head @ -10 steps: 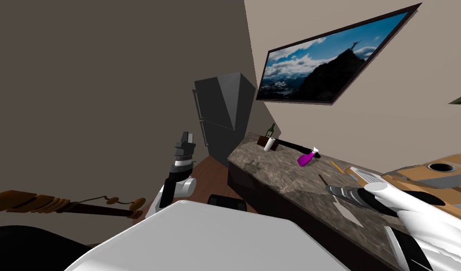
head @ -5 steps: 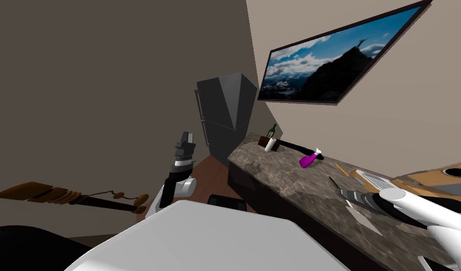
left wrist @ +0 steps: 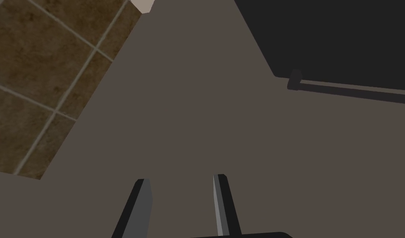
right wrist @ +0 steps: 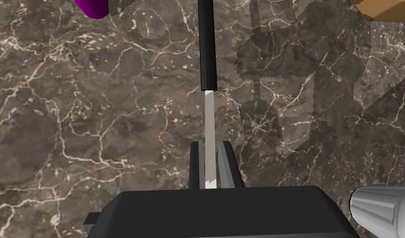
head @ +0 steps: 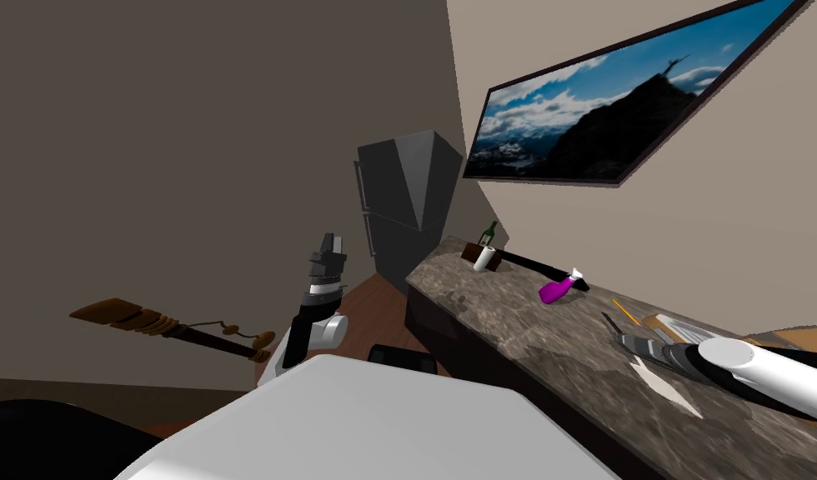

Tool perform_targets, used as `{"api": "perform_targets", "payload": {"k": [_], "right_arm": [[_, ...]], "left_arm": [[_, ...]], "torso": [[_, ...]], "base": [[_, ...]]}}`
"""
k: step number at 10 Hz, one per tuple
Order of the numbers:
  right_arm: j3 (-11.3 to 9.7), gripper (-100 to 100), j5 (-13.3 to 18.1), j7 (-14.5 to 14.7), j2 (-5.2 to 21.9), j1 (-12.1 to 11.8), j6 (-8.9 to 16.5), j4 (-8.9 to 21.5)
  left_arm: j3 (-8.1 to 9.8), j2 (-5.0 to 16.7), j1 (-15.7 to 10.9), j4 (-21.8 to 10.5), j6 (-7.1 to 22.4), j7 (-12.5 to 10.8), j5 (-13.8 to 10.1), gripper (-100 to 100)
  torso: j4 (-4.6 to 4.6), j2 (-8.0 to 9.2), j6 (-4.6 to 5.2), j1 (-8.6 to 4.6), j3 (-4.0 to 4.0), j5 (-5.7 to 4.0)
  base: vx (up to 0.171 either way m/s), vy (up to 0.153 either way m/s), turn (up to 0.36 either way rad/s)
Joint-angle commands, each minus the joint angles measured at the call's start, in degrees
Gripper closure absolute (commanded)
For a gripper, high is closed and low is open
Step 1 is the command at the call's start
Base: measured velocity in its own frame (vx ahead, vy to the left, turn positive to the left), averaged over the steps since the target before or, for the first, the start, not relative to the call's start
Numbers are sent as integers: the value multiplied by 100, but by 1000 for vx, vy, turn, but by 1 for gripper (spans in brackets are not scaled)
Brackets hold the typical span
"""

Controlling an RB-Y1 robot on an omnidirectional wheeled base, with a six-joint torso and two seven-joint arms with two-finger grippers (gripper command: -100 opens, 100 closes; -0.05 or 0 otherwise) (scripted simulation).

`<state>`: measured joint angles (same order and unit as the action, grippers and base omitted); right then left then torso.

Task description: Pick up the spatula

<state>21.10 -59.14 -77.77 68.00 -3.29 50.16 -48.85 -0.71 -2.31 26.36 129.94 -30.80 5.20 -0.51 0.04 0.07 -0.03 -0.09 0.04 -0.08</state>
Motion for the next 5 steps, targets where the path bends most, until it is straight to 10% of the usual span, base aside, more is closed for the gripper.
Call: {"api": "perform_targets", "payload": {"k": [1, 5], "right_arm": [[-50, 100, -286, -286, 64, -286, -41, -286], [-381, 100, -754, -809, 375, -987, -364, -925]], "left_arm": [[0, 0, 0, 0, 0, 0, 0, 0], [0, 0, -1, 0, 0, 0, 0, 0]], "torso": [[0, 0, 0, 0, 0, 0], [1, 1, -12, 8, 1, 3]], "base": [[-4, -27, 13], [-12, -15, 73]]}}
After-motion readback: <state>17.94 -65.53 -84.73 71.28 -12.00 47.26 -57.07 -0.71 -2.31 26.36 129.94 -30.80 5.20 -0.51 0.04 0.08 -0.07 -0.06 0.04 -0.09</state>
